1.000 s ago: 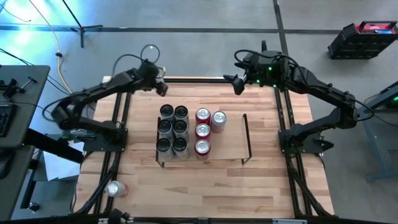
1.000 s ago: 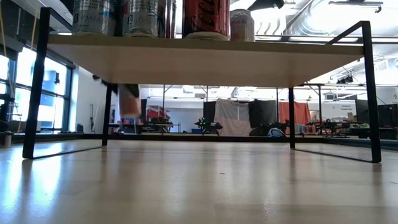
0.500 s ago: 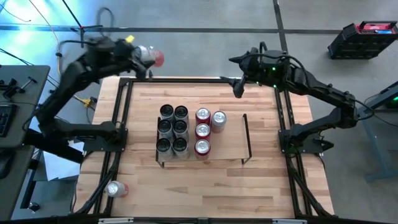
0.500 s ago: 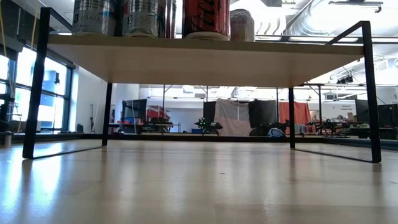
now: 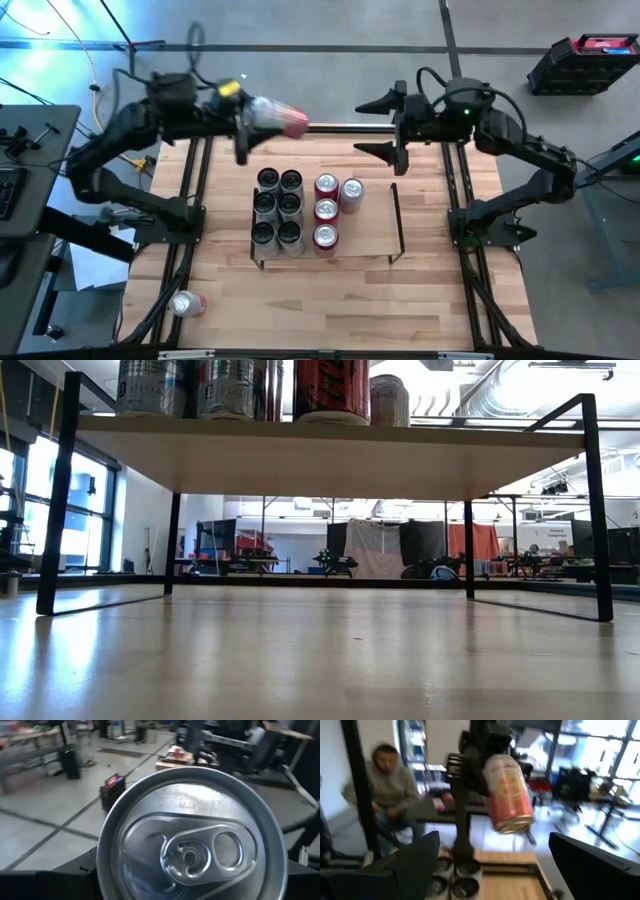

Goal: Place canned beverage on shelf
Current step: Put the orange white soda can aligned with the other orange white soda can on the shelf

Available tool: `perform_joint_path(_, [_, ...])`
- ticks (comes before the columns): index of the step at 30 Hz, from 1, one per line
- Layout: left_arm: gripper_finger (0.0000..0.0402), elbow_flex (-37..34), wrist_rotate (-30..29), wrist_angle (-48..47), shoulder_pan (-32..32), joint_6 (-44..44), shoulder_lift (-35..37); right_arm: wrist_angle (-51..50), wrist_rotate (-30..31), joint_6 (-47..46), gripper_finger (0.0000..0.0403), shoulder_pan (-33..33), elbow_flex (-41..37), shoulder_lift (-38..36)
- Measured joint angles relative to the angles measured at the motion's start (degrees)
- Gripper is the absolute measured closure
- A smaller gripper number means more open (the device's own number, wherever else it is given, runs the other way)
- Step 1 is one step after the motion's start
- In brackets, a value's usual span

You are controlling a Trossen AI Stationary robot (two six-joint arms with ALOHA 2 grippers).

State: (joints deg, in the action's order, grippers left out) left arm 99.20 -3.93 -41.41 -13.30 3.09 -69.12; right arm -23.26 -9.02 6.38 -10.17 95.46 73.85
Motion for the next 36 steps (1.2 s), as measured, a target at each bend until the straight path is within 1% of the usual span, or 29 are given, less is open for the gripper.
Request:
perform_joint_path(2, [0.0123, 0.1, -0.2, 2.1, 2.3, -2.3, -2.1, -8.8, 4.5, 2.3, 0.0041, 2.5, 5.5, 2.1])
perform_joint_path(4, [0.0123, 2.1, -0.5, 1.7, 3.4, -4.1, -4.5, -17.4, 8.0, 3.6, 0.0041, 5.0, 11.9, 4.7])
perform_joint_path(6, [0.0123, 4.3, -1.1, 0.7, 3.7, -5.1, -6.5, -27.0, 10.6, 2.5, 0.0041, 6.8, 18.4, 7.0])
perform_joint_path(8, [0.0123, 6.4, -2.0, 0.0, 3.9, -6.7, -7.5, -35.3, 14.4, 0.5, 0.0041, 8.1, 22.9, 9.3])
perform_joint_path(11, [0.0122, 8.2, -3.0, -0.9, 4.5, -8.8, -7.5, -44.0, 19.3, -1.7, 0.0041, 9.5, 24.8, 12.7])
perform_joint_path(12, [0.0122, 8.3, -3.0, -1.2, 4.7, -9.2, -7.3, -46.5, 19.6, -2.6, 0.0041, 9.8, 24.7, 14.0])
perform_joint_path(14, [0.0122, 8.2, -2.7, -2.4, 5.1, -9.3, -6.7, -51.4, 17.9, -5.4, 0.0041, 10.0, 24.4, 16.2])
perform_joint_path(17, [0.0122, 8.2, -2.6, -4.0, 6.1, -9.3, -5.2, -54.2, 11.5, -11.8, 0.0041, 10.5, 24.6, 17.6])
perform_joint_path(18, [0.0122, 8.2, -2.8, -4.7, 6.5, -9.3, -4.7, -54.8, 10.4, -13.4, 0.0041, 10.8, 24.6, 18.0])
perform_joint_path(20, [0.0122, 8.2, -2.8, -5.2, 7.4, -9.3, -3.6, -55.2, 11.2, -15.4, 0.0041, 12.1, 24.6, 18.8])
perform_joint_path(26, [0.0122, 8.2, -2.6, -6.4, 10.7, -9.4, -2.8, -55.7, 18.6, -16.9, 0.0041, 15.8, 24.6, 19.8])
perform_joint_path(32, [0.0122, 8.2, -2.7, -7.3, 13.6, -9.3, -2.5, -56.2, 19.6, -16.6, 0.0041, 16.5, 24.4, 21.0])
perform_joint_path(36, [0.0122, 8.2, -2.7, -7.3, 15.3, -9.3, -2.5, -55.7, 18.9, -15.5, 0.0041, 15.3, 21.8, 21.2])
